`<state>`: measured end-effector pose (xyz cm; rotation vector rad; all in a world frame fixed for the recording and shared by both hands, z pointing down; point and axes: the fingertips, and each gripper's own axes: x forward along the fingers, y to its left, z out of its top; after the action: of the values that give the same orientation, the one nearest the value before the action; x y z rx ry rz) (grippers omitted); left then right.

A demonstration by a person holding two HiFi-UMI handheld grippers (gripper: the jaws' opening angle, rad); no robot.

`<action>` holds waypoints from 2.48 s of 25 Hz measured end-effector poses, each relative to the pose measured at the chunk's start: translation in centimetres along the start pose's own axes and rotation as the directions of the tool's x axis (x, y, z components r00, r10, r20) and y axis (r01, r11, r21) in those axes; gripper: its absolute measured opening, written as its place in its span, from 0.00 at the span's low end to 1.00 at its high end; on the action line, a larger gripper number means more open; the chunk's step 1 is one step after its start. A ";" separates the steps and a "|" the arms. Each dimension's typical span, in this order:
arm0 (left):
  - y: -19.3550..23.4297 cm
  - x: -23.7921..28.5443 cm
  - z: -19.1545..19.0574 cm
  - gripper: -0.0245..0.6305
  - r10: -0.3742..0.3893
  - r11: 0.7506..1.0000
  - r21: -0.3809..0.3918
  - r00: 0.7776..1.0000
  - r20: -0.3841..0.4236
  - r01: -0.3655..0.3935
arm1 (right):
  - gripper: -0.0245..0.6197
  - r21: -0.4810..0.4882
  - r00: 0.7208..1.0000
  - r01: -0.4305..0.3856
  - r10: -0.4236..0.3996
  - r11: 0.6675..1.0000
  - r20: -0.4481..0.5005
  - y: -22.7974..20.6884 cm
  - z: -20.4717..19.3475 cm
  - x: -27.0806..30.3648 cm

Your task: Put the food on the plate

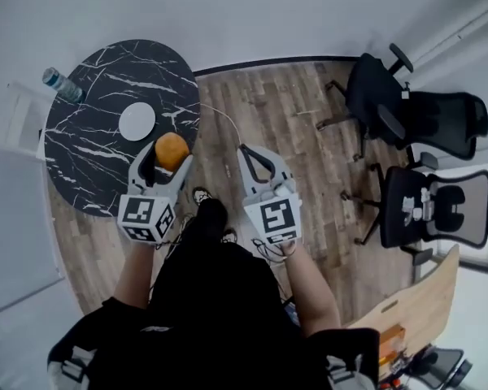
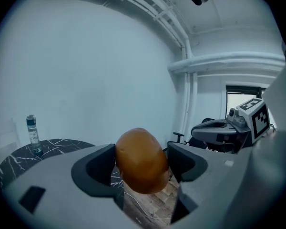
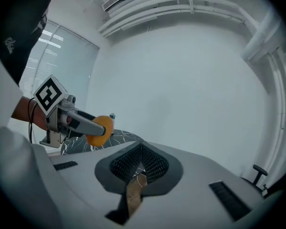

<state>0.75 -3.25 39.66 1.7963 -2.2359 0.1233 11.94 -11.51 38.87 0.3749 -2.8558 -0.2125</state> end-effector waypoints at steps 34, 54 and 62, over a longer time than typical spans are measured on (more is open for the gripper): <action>23.9 1.8 -6.6 0.55 0.349 0.874 -0.265 0.906 -0.240 -0.407 | 0.03 -0.030 0.720 -0.683 0.666 0.730 -0.196 15.1 0.2 30.4; 29.2 6.2 -13.5 0.55 0.452 0.759 -0.235 0.751 -0.481 -0.607 | 0.03 0.098 0.426 -0.880 0.862 0.466 -0.273 17.8 -9.2 38.4; 31.7 8.4 -14.1 0.55 0.444 0.768 -0.194 0.726 -0.524 -0.610 | 0.03 0.093 0.405 -0.890 0.867 0.447 -0.289 17.0 -10.7 40.5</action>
<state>-29.37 -0.69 58.60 0.7792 -2.1735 0.2083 -27.03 -7.44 61.38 -1.0661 -2.3077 -0.0332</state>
